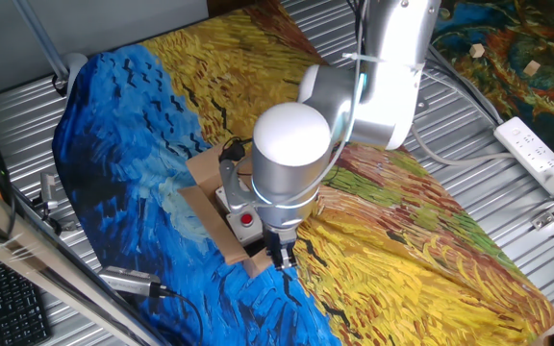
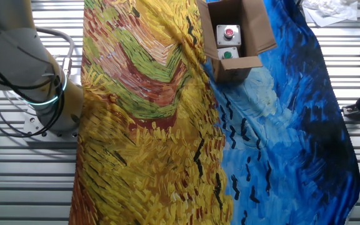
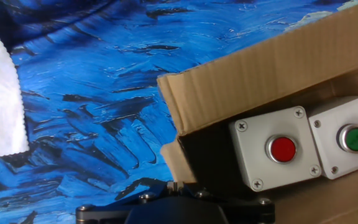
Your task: Open a box
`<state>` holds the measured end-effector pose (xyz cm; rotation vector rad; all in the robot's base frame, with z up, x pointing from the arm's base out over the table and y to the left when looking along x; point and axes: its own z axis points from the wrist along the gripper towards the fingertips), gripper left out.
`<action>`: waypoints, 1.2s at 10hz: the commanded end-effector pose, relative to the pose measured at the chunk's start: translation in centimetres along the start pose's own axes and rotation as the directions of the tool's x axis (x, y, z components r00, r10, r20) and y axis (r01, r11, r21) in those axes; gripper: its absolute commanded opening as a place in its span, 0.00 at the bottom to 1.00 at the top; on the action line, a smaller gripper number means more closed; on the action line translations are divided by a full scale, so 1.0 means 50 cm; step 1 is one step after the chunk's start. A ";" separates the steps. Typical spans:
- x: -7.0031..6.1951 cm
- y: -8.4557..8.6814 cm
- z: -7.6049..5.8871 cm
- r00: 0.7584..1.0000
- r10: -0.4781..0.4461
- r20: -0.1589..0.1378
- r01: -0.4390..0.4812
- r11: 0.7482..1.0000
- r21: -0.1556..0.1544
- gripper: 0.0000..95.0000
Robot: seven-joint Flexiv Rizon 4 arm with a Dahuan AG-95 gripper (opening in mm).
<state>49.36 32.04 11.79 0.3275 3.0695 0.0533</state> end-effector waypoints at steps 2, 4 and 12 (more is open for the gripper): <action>0.000 -0.001 0.000 1.000 0.000 -0.001 0.000 1.000 0.000 0.00; 0.000 0.000 -0.002 1.000 0.003 -0.004 -0.003 1.000 -0.003 0.00; 0.004 0.007 -0.046 0.999 0.017 -0.034 -0.017 1.000 0.003 0.00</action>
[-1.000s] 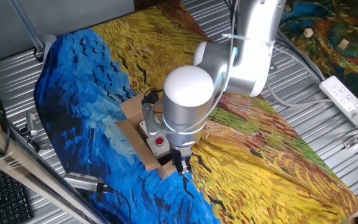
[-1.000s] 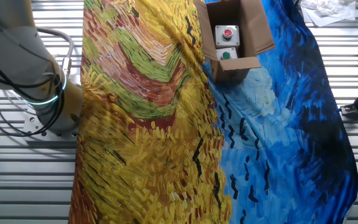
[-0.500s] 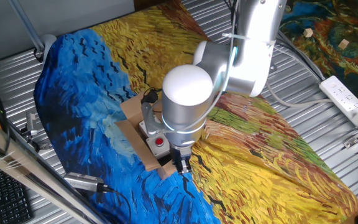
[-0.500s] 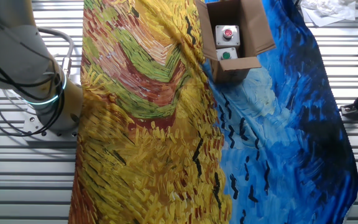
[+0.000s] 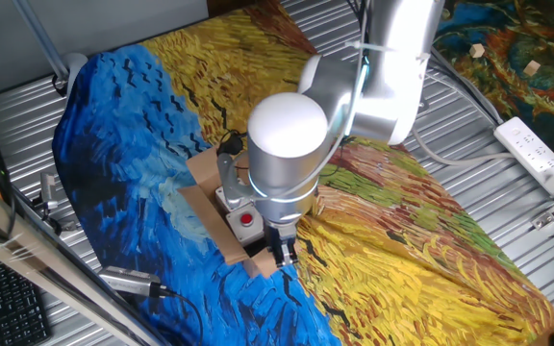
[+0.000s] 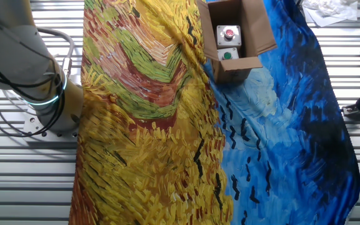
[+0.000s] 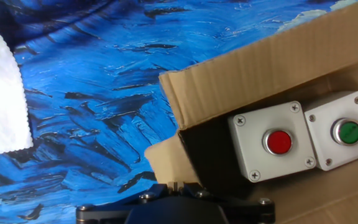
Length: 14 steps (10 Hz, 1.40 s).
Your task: Open a box
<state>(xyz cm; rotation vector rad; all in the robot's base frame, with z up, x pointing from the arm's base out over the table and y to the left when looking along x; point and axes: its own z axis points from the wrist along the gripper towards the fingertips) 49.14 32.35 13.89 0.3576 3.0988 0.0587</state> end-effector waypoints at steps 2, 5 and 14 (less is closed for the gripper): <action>0.002 -0.001 -0.011 1.000 -0.005 0.000 0.005 1.000 0.016 0.00; 0.008 -0.009 -0.039 1.000 -0.024 -0.014 0.025 0.999 0.027 0.00; -0.055 -0.191 -0.135 0.992 -0.117 -0.048 0.118 0.993 0.019 0.00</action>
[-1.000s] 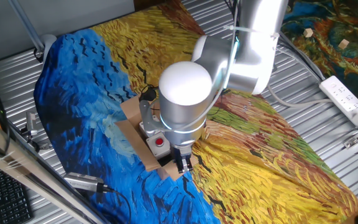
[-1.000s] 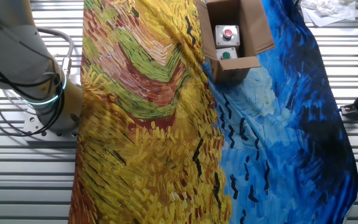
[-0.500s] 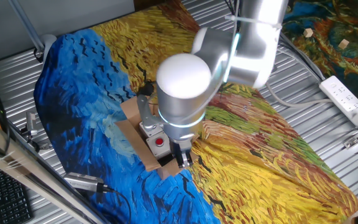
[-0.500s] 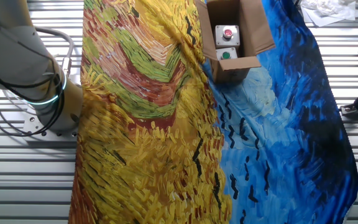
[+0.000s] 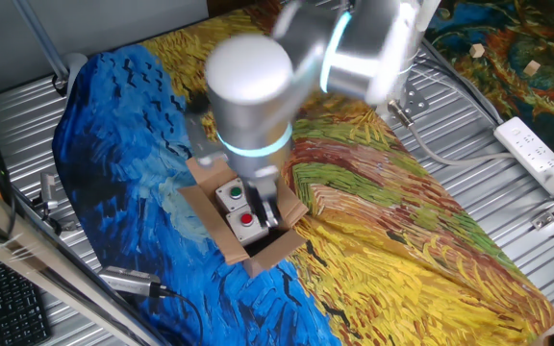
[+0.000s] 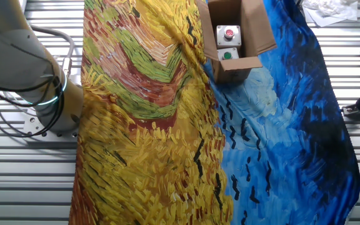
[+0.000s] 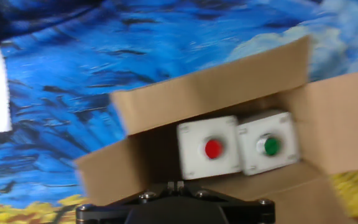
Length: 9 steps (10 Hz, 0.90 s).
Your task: Open a box
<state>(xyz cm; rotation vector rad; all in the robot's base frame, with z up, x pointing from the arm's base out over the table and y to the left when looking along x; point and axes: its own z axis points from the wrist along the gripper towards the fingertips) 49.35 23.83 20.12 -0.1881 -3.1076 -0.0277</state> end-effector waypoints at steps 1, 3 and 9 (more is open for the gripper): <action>-0.017 -0.085 -0.005 1.000 -0.026 0.012 0.026 1.000 0.002 0.00; -0.023 -0.133 -0.003 0.999 -0.035 0.026 0.035 0.999 -0.001 0.00; -0.033 -0.174 0.012 0.999 -0.034 0.013 0.034 0.999 0.004 0.00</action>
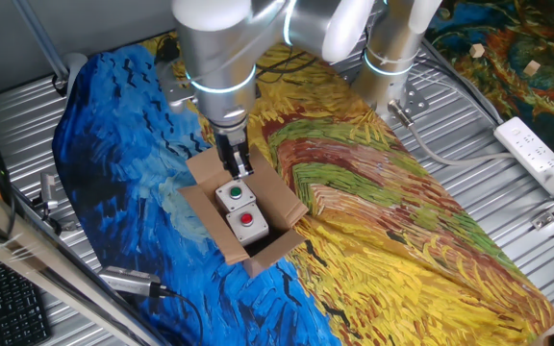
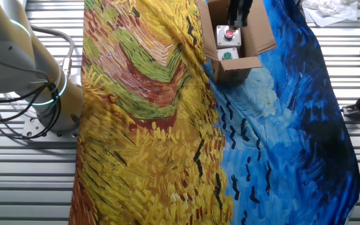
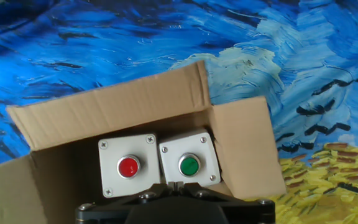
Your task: Open a box
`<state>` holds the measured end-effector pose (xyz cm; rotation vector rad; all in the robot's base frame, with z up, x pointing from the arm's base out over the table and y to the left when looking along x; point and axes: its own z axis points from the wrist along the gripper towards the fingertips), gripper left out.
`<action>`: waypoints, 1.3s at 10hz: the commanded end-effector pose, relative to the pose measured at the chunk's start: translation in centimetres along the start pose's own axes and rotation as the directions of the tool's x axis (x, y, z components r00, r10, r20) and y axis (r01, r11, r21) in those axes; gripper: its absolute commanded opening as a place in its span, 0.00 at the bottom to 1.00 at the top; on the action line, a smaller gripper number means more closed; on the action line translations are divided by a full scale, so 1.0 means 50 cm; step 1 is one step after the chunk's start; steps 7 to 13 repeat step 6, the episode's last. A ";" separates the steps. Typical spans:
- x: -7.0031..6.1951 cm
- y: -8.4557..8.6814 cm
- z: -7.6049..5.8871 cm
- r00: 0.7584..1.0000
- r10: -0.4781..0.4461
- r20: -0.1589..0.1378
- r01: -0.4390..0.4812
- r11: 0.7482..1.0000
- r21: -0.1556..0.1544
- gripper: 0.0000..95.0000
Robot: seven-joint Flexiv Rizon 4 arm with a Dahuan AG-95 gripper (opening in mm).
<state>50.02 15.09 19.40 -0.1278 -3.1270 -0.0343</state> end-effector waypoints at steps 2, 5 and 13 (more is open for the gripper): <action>-0.001 -0.006 0.007 1.000 0.019 -0.016 -0.019 1.000 0.023 0.00; -0.004 -0.009 0.014 0.999 0.014 -0.041 -0.013 1.000 0.021 0.00; -0.003 -0.010 0.015 0.999 0.013 -0.049 -0.012 1.000 0.020 0.00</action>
